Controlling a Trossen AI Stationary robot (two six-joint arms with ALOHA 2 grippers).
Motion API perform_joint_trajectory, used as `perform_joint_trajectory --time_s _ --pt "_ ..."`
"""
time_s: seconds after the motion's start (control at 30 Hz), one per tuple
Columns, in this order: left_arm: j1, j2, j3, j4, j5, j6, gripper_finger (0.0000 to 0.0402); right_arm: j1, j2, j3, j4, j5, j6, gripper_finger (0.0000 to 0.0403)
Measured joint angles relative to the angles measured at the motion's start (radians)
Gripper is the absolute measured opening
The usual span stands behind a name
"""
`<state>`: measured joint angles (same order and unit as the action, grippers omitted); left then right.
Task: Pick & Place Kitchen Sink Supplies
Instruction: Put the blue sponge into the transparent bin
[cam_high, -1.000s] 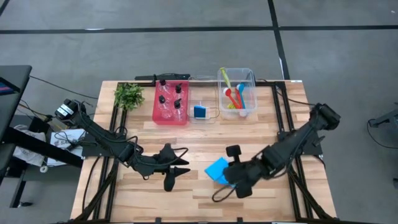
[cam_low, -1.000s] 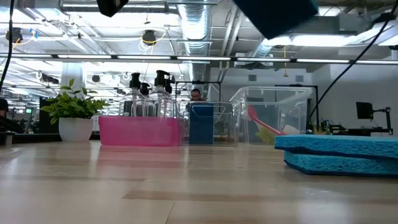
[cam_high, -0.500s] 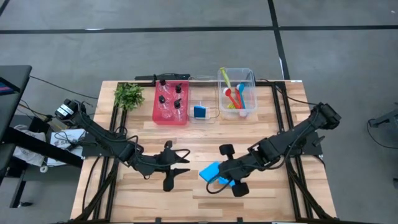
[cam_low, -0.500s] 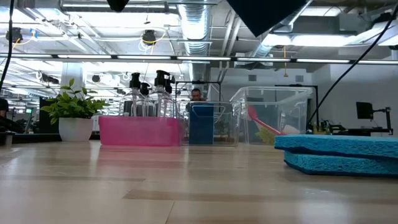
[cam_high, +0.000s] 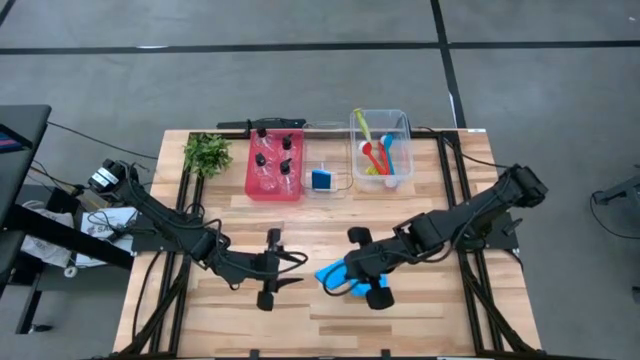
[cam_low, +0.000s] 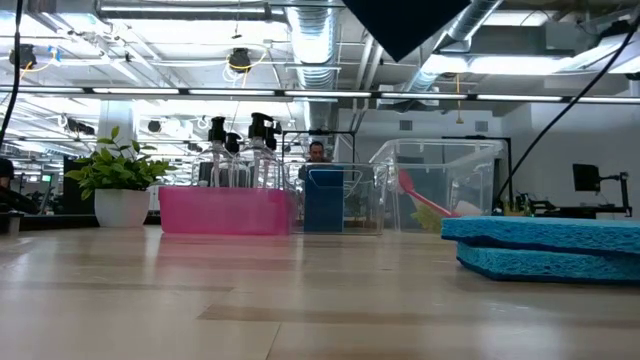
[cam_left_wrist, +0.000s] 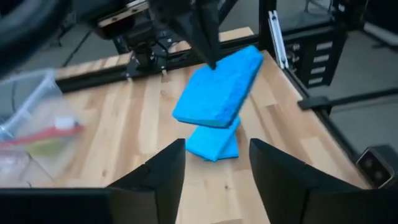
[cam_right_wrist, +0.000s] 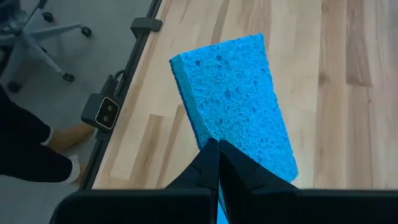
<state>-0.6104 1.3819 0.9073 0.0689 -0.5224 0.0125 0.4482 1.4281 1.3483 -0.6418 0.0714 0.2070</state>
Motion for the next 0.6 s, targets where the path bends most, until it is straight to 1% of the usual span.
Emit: perform_joint_trajectory --time_s 0.17,0.3,0.4,0.6 --pt "0.008 0.0 0.0 0.009 0.0 0.09 0.02 -0.028 0.0 0.0 0.009 -0.046 0.02 0.0" --pt "0.031 0.0 0.0 0.028 0.011 0.096 0.0209 -0.046 0.0 0.0 0.05 -0.053 0.021 0.0" --pt "0.05 0.0 0.0 0.042 0.037 0.096 0.0211 -0.061 0.0 0.0 0.072 -0.074 0.02 0.0" --pt "0.07 0.001 0.0 0.056 0.098 0.096 0.0208 -0.09 0.001 0.0 0.08 -0.076 0.019 0.0"
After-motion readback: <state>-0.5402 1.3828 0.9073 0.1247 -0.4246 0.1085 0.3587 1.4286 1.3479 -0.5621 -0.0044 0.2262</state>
